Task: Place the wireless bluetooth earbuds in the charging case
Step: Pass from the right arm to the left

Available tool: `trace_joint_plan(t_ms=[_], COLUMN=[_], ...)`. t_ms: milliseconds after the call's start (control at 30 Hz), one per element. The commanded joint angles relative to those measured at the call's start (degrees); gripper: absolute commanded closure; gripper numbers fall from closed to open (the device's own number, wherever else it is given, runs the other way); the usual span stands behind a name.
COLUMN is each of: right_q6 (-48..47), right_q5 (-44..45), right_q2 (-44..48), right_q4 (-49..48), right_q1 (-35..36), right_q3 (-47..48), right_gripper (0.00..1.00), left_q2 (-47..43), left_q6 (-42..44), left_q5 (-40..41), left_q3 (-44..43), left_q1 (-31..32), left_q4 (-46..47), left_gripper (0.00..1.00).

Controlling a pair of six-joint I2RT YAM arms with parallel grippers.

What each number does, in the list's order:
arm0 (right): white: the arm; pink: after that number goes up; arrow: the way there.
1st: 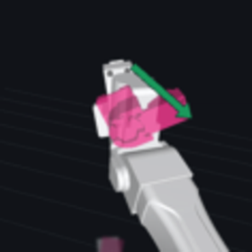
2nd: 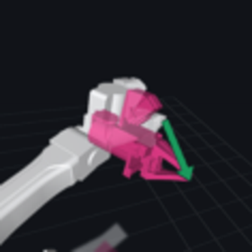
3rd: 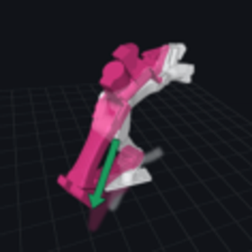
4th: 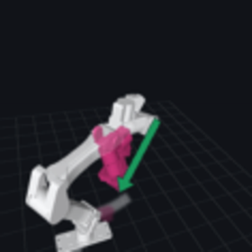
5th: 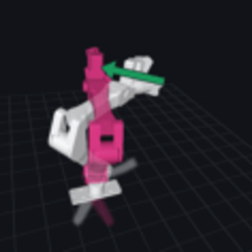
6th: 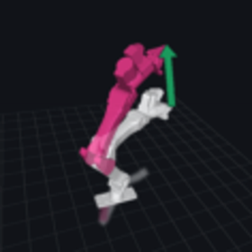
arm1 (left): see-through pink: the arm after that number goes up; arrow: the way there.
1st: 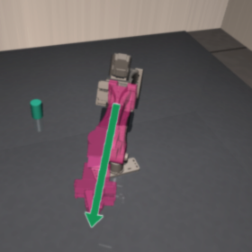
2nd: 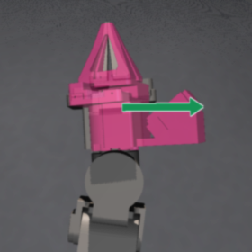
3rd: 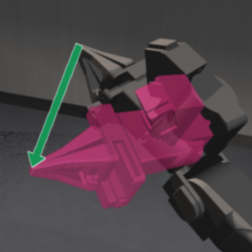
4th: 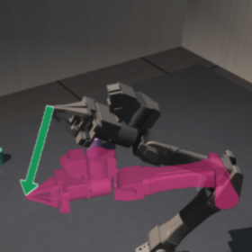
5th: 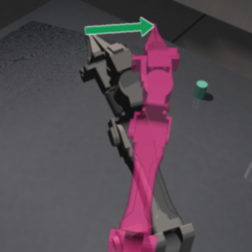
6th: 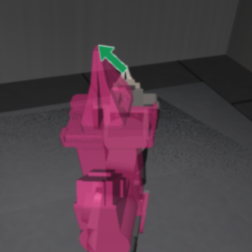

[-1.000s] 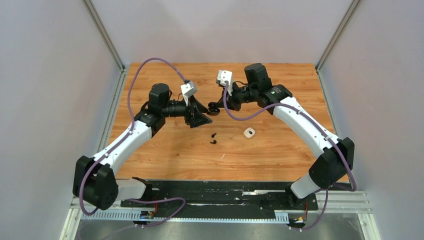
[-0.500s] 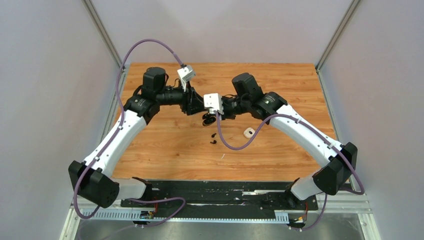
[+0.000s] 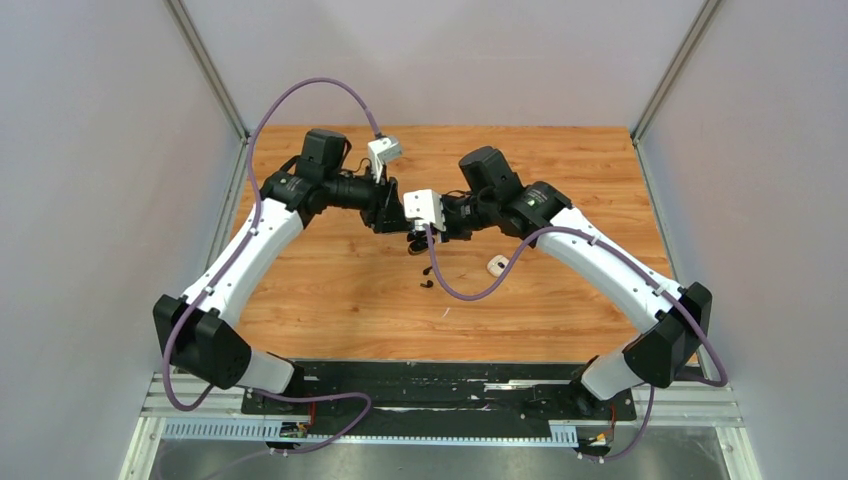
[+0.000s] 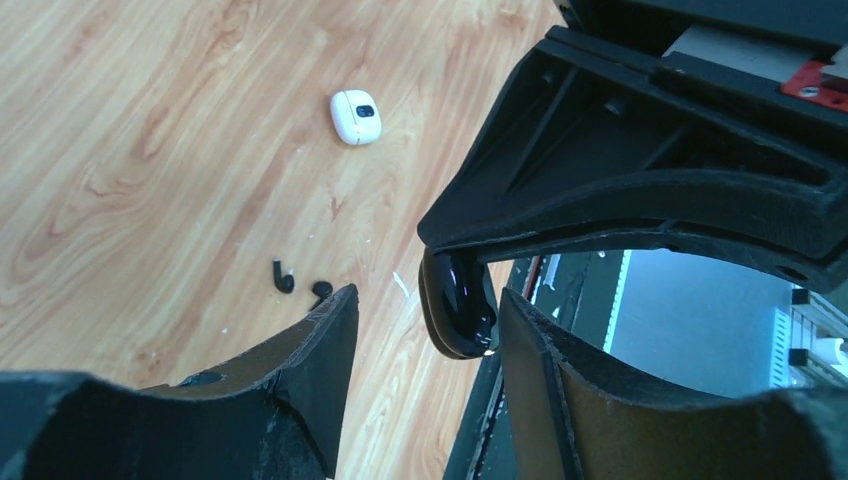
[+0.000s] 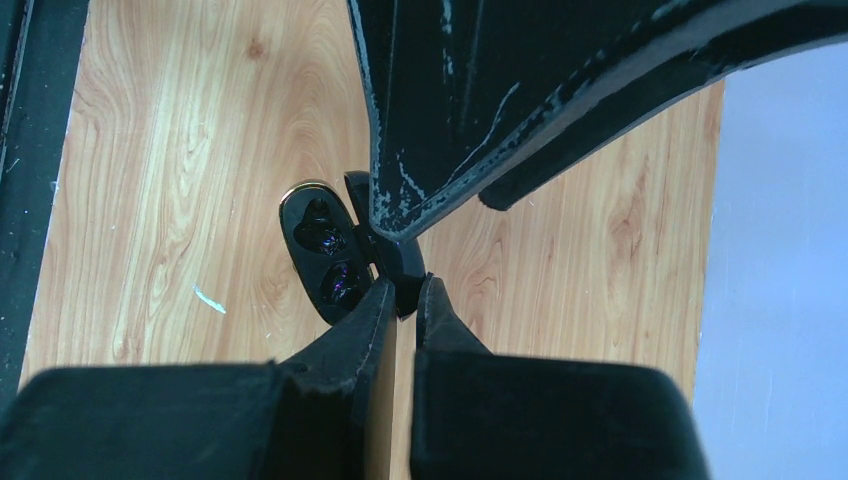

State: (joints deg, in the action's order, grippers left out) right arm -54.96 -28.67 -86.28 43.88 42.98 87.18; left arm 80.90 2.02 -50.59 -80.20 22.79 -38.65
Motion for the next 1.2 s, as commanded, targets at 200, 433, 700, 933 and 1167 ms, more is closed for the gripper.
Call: trace_joint_plan(t_ms=[200, 433, 700, 933, 1167], right_q6=[1.48, 2.68, 3.49, 3.85, 3.98], right_q5=[0.04, 0.17, 0.36, 0.69, 1.59], right_q2=[-0.77, -1.15, -1.30, -1.34, -1.18], right_q4=[-0.93, -1.72, -2.21, -2.72, -3.42], right_q1=[0.44, 0.44, 0.43, 0.44, 0.44], right_q3=[3.18, 3.43, 3.70, 3.40, 2.92], right_gripper=[1.00, 1.00, 1.00, 1.00, 1.00], left_q2=[2.44, 3.72, 4.38, 4.68, 4.90], left_q6=[0.46, -0.34, -1.22, -1.09, -0.03], left_q5=[-4.78, -7.69, -8.65, -9.76, -9.36], left_q3=[-1.54, -1.41, -0.70, -0.45, -0.13], left_q1=[0.07, 0.15, 0.24, 0.41, 0.42], left_q4=[-0.66, 0.26, 1.85, 1.48, 0.18], left_gripper=[0.40, 0.48, 0.53, 0.53, 0.51])
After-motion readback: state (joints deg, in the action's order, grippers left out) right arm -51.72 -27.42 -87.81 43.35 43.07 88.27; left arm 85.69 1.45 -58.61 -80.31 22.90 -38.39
